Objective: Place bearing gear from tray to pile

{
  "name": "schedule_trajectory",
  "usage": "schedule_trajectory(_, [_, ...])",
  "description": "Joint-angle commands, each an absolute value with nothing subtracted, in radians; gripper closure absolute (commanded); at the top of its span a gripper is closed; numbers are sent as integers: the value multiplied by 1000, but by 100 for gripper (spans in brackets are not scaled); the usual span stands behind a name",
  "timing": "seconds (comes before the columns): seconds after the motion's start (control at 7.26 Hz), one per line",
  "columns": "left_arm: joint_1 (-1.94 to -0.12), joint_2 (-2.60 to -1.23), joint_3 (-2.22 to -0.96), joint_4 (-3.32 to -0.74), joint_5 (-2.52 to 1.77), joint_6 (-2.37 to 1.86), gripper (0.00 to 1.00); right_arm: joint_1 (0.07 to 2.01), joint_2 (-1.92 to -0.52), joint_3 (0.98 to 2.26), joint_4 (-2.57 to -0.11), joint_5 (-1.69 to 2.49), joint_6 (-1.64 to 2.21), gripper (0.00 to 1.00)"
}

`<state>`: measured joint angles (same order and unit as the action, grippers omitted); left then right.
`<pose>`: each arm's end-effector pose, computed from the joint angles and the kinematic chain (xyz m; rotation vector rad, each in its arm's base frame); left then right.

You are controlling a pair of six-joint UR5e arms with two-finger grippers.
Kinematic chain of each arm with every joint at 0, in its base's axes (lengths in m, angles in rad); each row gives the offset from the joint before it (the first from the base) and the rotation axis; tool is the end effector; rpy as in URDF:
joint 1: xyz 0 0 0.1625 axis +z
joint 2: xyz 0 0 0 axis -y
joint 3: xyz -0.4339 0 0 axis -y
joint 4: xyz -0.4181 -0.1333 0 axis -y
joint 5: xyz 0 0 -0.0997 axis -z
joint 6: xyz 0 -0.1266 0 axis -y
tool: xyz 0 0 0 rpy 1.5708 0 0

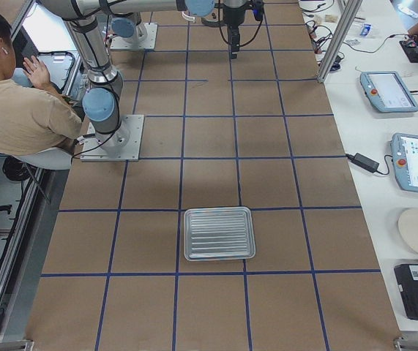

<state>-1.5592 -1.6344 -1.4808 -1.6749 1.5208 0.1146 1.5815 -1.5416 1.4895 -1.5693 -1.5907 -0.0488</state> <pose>-0.1334 -0.5367 0.4728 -0.1558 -3.0808 -0.1148 0.1365 -0.5347 0.4966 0.0920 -3.1184 0.0784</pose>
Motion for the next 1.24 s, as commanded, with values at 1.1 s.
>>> schedule_trajectory(1.1, [-1543,-1519,-1648,-1551,1592,118,0,1582,-1540,1489,-1582,-1592,-49,0])
